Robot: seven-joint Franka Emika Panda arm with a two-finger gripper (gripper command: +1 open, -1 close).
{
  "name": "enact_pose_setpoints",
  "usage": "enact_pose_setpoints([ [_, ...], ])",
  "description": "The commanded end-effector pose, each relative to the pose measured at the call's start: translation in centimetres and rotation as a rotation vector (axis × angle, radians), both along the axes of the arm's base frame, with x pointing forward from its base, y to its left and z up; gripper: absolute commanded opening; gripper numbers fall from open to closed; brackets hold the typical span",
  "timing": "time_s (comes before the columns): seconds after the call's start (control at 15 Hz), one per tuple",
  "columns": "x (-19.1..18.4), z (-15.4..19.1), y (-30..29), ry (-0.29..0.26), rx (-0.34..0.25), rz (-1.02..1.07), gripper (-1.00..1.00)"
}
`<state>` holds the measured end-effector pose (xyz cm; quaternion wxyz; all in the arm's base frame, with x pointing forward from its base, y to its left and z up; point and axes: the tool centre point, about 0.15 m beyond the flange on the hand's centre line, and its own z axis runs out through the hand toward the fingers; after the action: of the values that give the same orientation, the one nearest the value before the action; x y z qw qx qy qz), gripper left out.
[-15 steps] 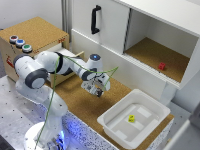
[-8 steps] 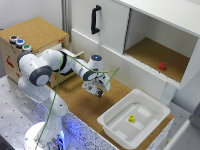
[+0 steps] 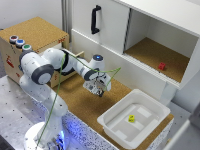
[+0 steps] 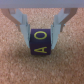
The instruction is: Store the purple object in the drawer
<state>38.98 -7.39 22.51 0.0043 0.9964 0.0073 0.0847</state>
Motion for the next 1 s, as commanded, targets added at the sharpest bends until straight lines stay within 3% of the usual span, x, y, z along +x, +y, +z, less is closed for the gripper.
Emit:
enact_pose_setpoints([
  [0.0, -0.2, 7.2, 3.9, 0.0, -0.119, 0.099, -1.0],
  [0.2, -0.3, 12.5, 7.0, -0.049, -0.186, 0.176, -1.0],
  [0.4, -0.5, 17.4, 9.5, -0.111, -0.216, 0.243, -1.0],
  [0.6, -0.4, 20.9, 12.2, -0.13, -0.208, 0.344, -1.0],
  [0.93, 1.1, 23.8, 16.7, -0.138, -0.178, 0.533, -1.0],
])
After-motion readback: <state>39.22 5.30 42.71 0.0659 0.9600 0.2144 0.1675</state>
